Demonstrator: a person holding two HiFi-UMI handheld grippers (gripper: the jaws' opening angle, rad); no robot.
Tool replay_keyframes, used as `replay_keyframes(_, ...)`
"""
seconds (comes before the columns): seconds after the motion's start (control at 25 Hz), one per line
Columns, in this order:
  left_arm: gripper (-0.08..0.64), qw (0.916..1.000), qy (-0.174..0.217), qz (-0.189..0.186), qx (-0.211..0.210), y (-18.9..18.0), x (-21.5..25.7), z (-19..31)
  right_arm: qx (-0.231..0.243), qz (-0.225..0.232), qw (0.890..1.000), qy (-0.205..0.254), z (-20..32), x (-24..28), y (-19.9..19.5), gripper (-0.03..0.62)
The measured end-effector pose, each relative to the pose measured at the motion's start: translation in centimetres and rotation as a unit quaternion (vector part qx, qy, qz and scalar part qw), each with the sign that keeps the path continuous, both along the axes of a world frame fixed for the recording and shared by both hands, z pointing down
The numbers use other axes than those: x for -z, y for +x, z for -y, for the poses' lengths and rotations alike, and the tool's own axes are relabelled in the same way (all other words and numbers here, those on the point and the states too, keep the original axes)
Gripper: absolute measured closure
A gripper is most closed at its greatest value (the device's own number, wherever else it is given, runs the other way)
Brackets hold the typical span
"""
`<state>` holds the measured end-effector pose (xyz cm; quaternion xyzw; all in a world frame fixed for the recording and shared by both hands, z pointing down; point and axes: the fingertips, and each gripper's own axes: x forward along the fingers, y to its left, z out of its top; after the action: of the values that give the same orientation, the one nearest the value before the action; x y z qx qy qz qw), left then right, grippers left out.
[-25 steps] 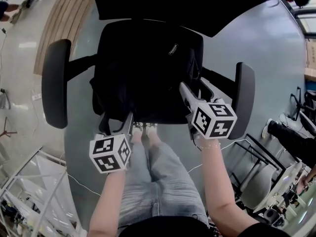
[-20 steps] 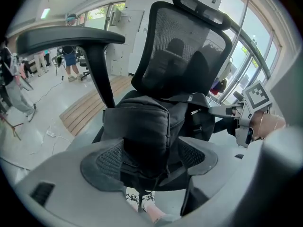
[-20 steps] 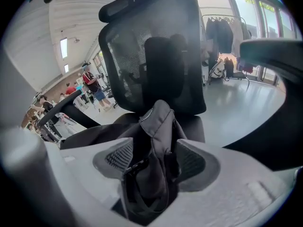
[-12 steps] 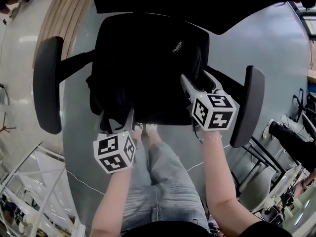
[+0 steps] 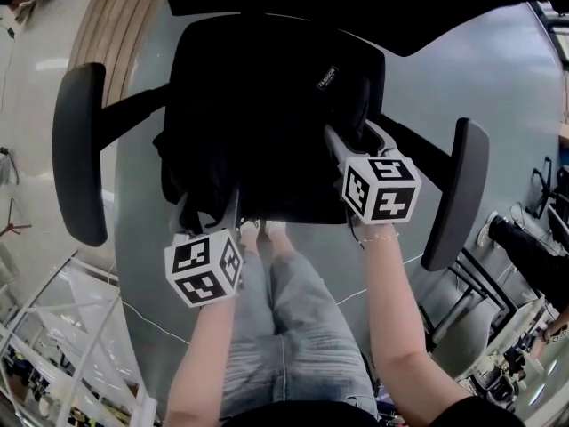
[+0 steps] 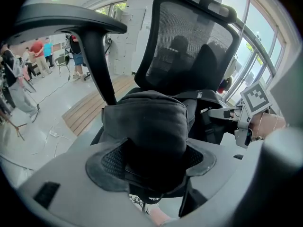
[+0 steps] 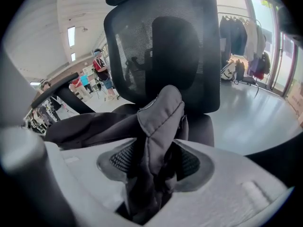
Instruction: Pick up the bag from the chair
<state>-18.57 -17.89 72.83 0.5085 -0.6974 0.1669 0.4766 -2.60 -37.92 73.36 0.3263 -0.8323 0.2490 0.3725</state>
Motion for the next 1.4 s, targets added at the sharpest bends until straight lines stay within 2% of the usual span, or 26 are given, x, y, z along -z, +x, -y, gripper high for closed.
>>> replay_keyframes(0.12, 0.284, 1.0, -0.002, -0.001, -0.009, -0.6, -0.4, -0.2, 0.038, -0.037, 0.999, 0.008, -0.5, -0.8, -0.2, 0.449)
replay_keyframes(0.44, 0.401, 0.9995, 0.005, -0.018, -0.027, -0.8, -0.3, 0.0, 0.024, -0.028, 0.999, 0.009, -1.7, -0.4, 0.2, 0.536)
replay_keyframes(0.6, 0.426, 0.9992, 0.007, -0.025, -0.031, -0.7, 0.1, -0.1, 0.02, -0.013, 1.0, 0.0, -3.6, 0.1, 0.2, 0.55)
replay_keyframes(0.76, 0.43, 0.9987, -0.006, -0.031, -0.04, -0.6, 0.6, -0.5, 0.008, 0.033, 0.999, -0.037, -5.4, 1.4, 0.5, 0.551)
replay_keyframes(0.88, 0.433, 0.9985, -0.008, -0.033, -0.044, -0.3, 1.3, -0.4, 0.008, 0.042, 0.998, -0.046, -6.2, 2.2, 1.3, 0.551)
replay_keyframes(1.04, 0.436, 0.9981, -0.005, -0.033, -0.052, -1.0, 2.2, -1.4, -0.015, 0.061, 0.996, -0.067, -8.1, 2.7, 1.3, 0.551)
replay_keyframes(1.4, 0.46, 0.9974, 0.006, -0.041, -0.059, -1.0, 4.5, -2.8, -0.007, 0.064, 0.996, -0.067, -11.5, 4.7, 1.6, 0.551)
